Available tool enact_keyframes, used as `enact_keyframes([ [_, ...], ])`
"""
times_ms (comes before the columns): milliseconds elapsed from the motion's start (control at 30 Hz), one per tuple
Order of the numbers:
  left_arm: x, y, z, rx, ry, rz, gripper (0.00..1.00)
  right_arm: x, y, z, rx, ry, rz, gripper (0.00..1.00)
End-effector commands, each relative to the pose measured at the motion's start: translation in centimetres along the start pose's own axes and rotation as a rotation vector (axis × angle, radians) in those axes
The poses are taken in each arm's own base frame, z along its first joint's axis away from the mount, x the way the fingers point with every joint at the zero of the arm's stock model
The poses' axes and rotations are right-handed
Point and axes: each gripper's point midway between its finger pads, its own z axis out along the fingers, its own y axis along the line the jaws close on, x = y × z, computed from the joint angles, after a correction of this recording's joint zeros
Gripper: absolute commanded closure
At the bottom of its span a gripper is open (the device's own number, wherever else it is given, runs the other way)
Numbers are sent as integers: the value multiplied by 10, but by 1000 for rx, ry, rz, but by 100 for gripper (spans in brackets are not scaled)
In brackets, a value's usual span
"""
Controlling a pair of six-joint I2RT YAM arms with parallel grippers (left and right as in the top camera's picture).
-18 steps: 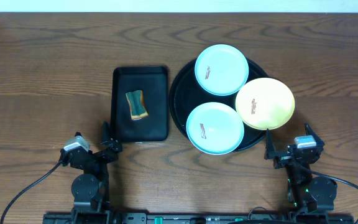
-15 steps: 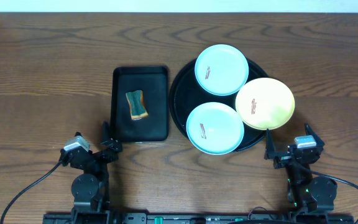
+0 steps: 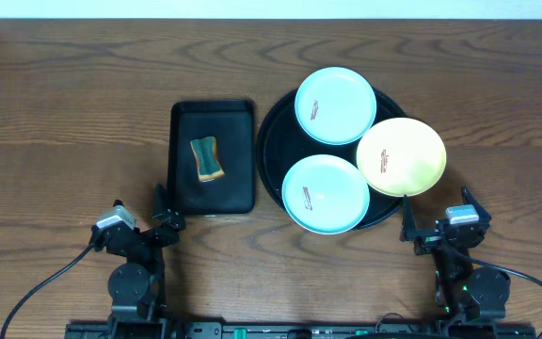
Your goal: Clean dirty plates on tray and stack at the side
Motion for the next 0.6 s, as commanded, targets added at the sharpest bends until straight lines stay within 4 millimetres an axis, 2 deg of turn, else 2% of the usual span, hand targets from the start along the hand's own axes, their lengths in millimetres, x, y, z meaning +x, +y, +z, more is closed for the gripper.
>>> enact_keyframes([
  [0,16,8,1,-29,45,11,12,1,-3,0,15,4,12,1],
  [167,12,6,2,-22,28,6,12,1,-3,0,16,4,12,1],
  [400,17,2,1,4,54,9,12,-1,-4,0,18,-7,9,1],
  [567,24,-27,-2,175,103,2,12,-22,5,-1,-41,-92,19,1],
])
